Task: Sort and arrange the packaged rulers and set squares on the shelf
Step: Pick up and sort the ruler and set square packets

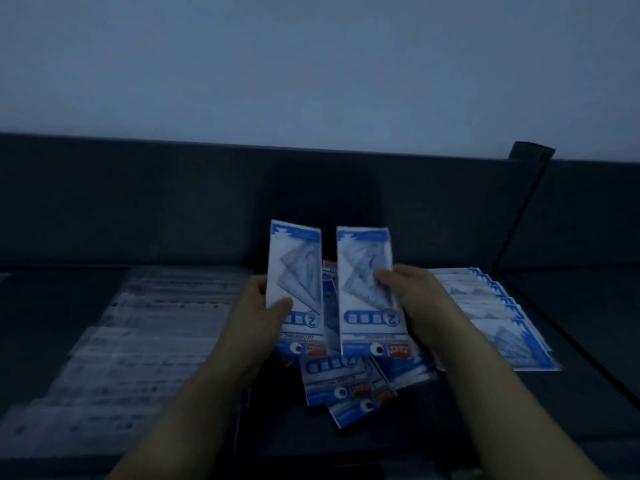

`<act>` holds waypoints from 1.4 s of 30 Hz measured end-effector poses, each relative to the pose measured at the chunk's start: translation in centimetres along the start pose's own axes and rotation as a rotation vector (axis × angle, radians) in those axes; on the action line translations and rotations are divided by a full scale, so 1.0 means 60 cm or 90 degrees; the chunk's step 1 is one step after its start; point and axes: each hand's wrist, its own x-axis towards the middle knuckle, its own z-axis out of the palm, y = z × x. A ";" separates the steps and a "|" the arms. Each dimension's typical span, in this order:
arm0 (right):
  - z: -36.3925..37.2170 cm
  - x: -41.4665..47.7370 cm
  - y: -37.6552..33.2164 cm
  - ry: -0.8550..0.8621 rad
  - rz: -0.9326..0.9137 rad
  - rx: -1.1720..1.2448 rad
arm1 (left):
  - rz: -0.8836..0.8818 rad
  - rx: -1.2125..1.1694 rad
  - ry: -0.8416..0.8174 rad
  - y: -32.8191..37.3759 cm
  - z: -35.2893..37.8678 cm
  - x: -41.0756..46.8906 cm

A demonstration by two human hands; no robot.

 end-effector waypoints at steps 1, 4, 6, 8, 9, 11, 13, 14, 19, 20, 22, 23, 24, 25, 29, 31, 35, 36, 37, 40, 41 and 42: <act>0.010 -0.010 0.002 -0.040 0.031 0.033 | 0.008 0.005 -0.030 0.000 0.002 -0.007; 0.036 -0.028 0.016 -0.083 0.070 0.047 | -0.006 -0.051 -0.107 0.004 0.015 -0.028; 0.048 -0.032 0.028 -0.083 0.073 0.086 | -0.036 -0.109 -0.125 0.008 0.021 -0.041; 0.057 -0.039 0.036 -0.084 0.075 0.110 | -0.014 -0.061 -0.154 0.007 0.020 -0.049; 0.060 -0.042 0.037 -0.090 0.073 0.111 | 0.012 -0.007 -0.172 0.005 0.017 -0.051; 0.057 -0.045 0.035 -0.101 0.068 0.121 | 0.034 0.097 -0.212 0.009 0.003 -0.052; 0.042 -0.036 0.027 -0.093 0.064 0.138 | 0.005 0.147 -0.282 0.016 -0.017 -0.049; 0.032 -0.033 0.021 -0.085 0.063 0.139 | -0.016 0.142 -0.312 0.021 -0.027 -0.047; 0.013 -0.026 0.013 -0.059 0.079 0.186 | -0.079 -0.142 -0.220 0.034 -0.050 -0.028; 0.016 -0.026 0.016 -0.028 0.086 0.229 | -0.088 -0.230 -0.174 0.033 -0.048 -0.021; 0.024 -0.028 0.018 0.043 0.095 0.309 | -0.066 -0.397 -0.171 0.037 -0.042 -0.015; 0.030 -0.031 0.018 0.063 0.094 0.335 | -0.046 -0.431 -0.198 0.039 -0.036 -0.019; 0.040 -0.035 0.017 0.065 0.091 0.350 | -0.025 -0.417 -0.220 0.037 -0.026 -0.025; 0.052 -0.039 0.018 0.053 0.083 0.354 | -0.001 -0.365 -0.219 0.033 -0.012 -0.034; 0.091 -0.063 0.026 -0.040 0.070 0.267 | 0.019 -0.231 -0.026 0.018 0.035 -0.054; 0.090 -0.073 0.029 -0.070 0.050 0.158 | 0.004 -0.339 0.055 0.021 0.028 -0.044; 0.059 -0.083 0.041 0.020 -0.072 -0.333 | -0.018 -0.375 0.158 0.021 -0.021 -0.026; 0.059 -0.088 0.042 0.013 -0.082 -0.410 | -0.031 -0.377 0.169 0.018 -0.033 -0.023; 0.062 -0.092 0.044 -0.002 -0.084 -0.471 | -0.048 -0.385 0.176 0.016 -0.042 -0.021; 0.077 -0.090 0.048 -0.021 -0.087 -0.582 | -0.096 -0.386 0.165 0.012 -0.057 -0.025; 0.078 -0.086 0.047 -0.023 -0.082 -0.575 | -0.101 -0.379 0.154 0.011 -0.059 -0.027; 0.077 -0.083 0.045 -0.025 -0.076 -0.563 | -0.104 -0.370 0.142 0.009 -0.061 -0.029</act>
